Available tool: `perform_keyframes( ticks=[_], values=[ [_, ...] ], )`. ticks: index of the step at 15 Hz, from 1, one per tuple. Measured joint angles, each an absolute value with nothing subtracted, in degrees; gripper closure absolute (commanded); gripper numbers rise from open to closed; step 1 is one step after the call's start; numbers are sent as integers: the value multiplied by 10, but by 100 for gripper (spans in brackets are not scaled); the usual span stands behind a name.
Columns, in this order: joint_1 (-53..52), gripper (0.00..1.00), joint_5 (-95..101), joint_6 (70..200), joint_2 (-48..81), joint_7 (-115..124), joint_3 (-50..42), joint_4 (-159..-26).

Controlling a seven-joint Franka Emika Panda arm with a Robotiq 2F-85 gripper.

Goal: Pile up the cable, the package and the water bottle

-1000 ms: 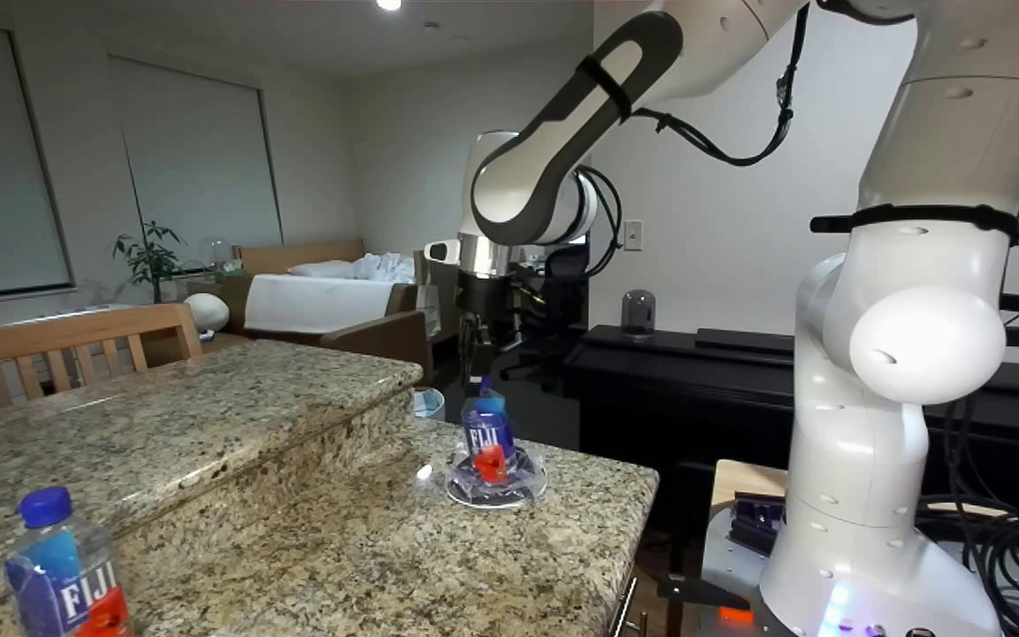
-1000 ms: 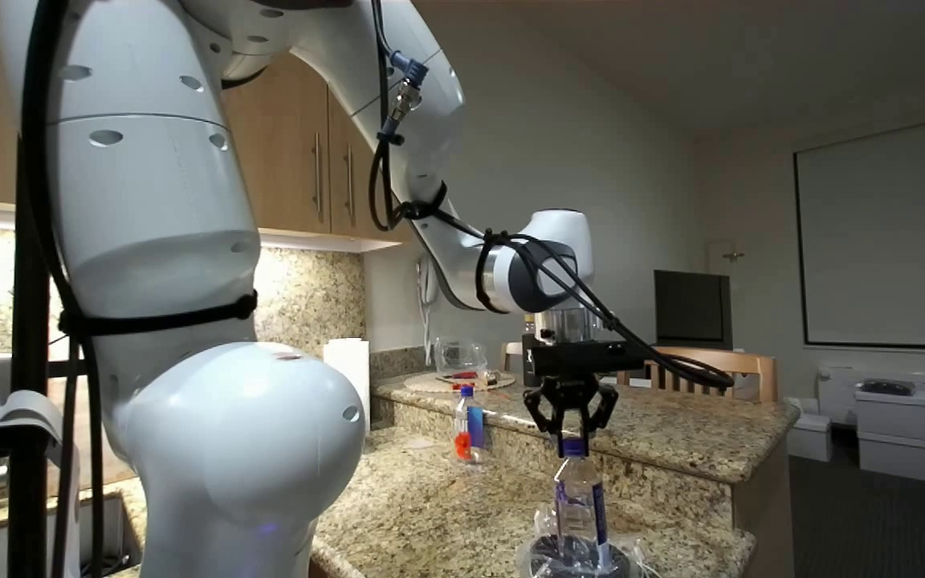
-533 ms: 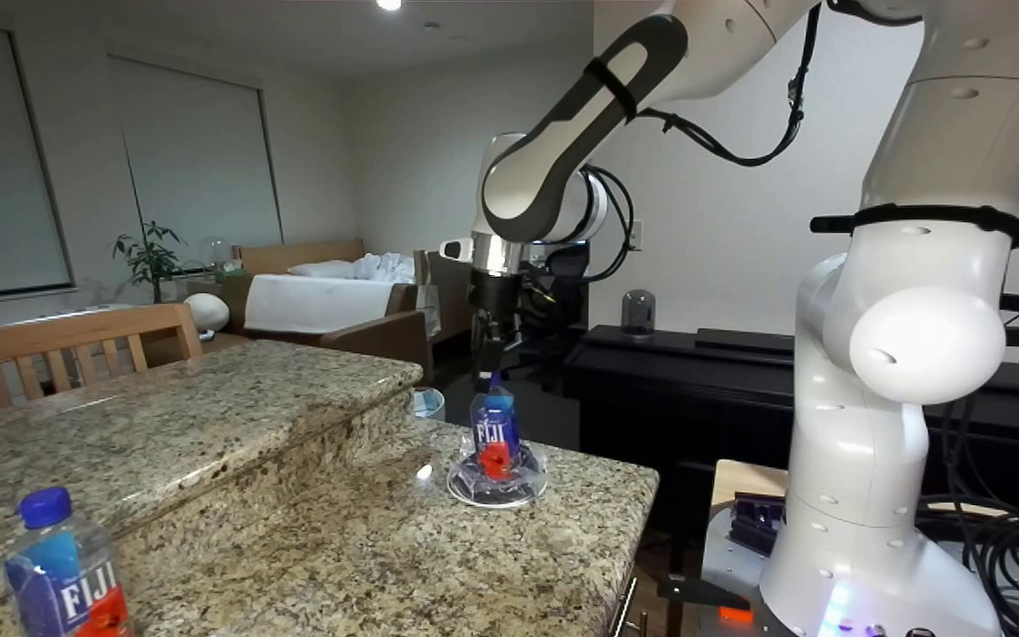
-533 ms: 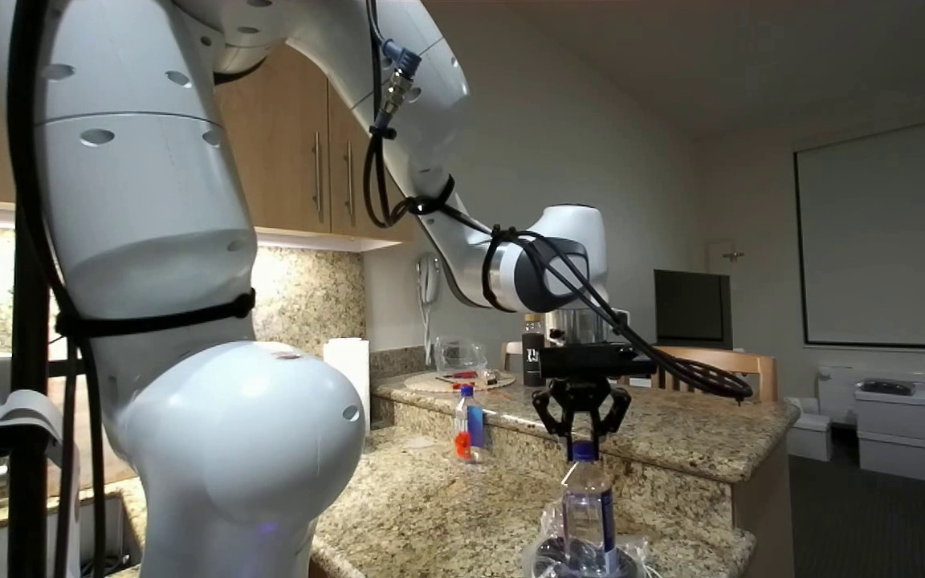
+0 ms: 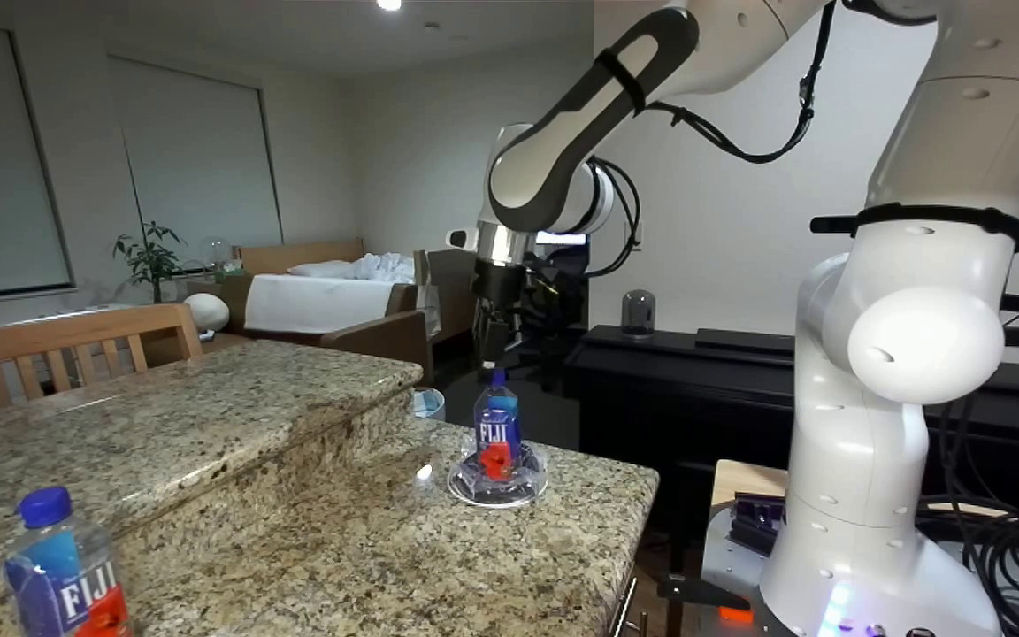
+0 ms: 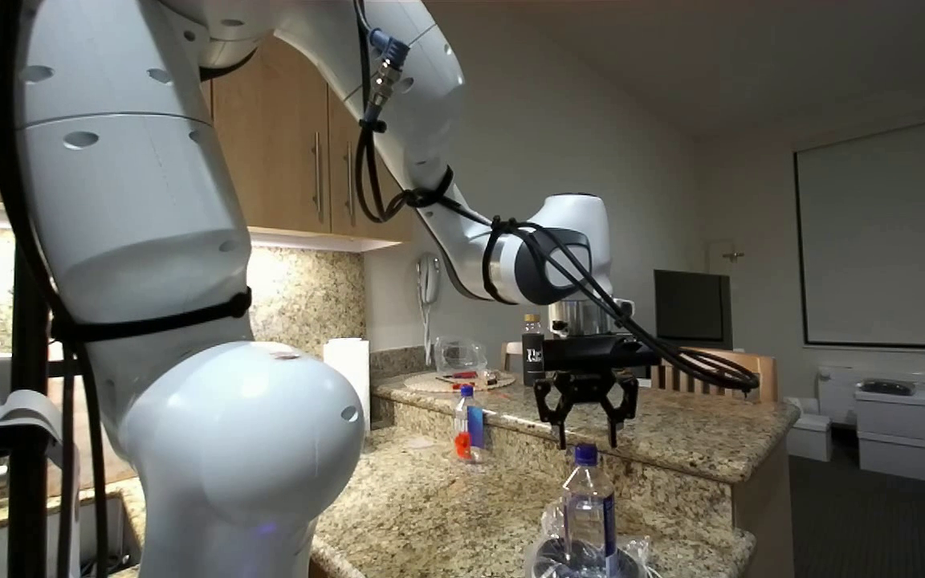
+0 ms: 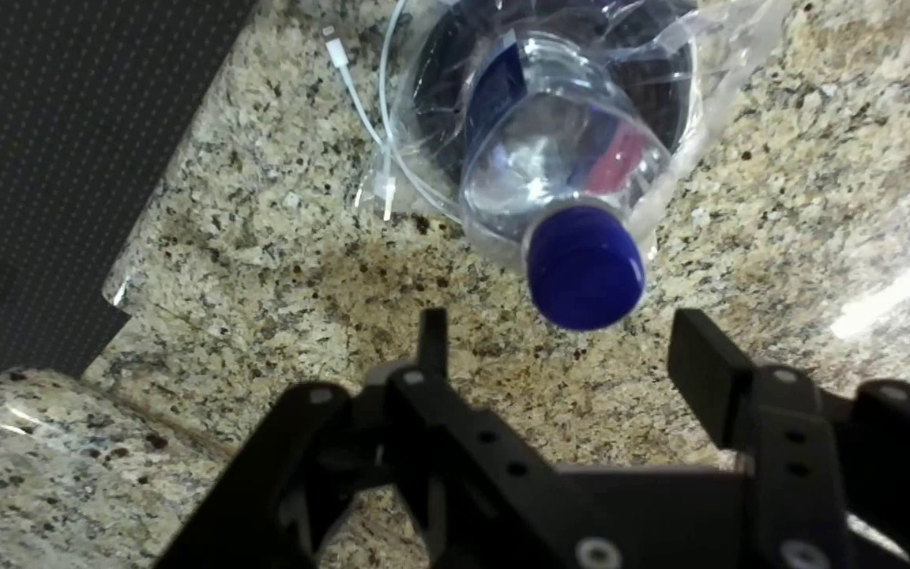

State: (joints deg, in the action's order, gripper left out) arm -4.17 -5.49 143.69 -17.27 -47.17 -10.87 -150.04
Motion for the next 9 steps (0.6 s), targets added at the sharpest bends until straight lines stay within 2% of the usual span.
perform_keyframes(
  ticks=[5, 9],
  values=[
    [-41, 0, -49, 1420, -199, -472, -108, -1500],
    [-40, 0, -40, 1335, -234, -469, -104, -1485]
  ],
)
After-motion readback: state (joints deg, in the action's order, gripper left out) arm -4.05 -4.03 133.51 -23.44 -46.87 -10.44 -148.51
